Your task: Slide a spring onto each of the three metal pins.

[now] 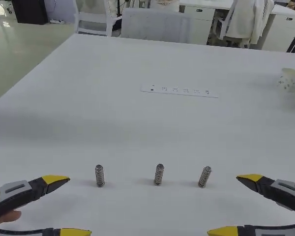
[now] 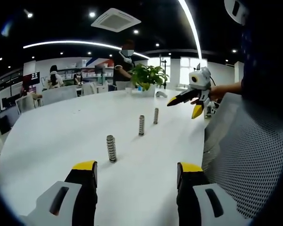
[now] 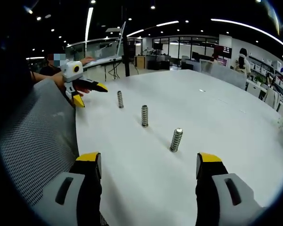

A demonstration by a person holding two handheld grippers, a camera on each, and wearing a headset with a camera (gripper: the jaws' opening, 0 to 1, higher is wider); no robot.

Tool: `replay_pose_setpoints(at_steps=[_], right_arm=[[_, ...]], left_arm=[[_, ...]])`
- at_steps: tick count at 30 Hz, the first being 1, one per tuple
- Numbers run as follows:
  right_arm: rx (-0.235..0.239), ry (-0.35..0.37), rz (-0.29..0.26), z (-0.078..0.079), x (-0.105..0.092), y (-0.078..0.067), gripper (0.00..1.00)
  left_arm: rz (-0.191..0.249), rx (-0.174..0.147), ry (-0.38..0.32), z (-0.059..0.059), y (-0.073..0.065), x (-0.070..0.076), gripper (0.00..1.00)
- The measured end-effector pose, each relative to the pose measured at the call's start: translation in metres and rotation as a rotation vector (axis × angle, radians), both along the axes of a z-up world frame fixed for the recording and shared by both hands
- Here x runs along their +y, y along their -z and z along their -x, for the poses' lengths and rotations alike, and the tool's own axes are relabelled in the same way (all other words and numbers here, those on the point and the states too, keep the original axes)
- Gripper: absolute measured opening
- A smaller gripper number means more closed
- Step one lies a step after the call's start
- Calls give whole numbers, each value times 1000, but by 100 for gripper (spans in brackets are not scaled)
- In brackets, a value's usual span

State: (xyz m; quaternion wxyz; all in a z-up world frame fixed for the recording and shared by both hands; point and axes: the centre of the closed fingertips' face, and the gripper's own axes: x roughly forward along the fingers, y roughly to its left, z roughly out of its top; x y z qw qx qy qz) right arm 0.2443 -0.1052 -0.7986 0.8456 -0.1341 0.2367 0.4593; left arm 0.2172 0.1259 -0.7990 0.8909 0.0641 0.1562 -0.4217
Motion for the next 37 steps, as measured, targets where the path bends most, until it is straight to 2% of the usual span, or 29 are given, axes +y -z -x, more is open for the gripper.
replay_pose_setpoints(at_steps=[17, 37], right_arm=[[-3, -2, -11, -8, 1, -3, 84], [-2, -11, -2, -8, 3, -1, 84]], left_arm=[[20, 17, -43, -4, 1, 7, 71], [17, 8, -61, -7, 0, 10, 72]])
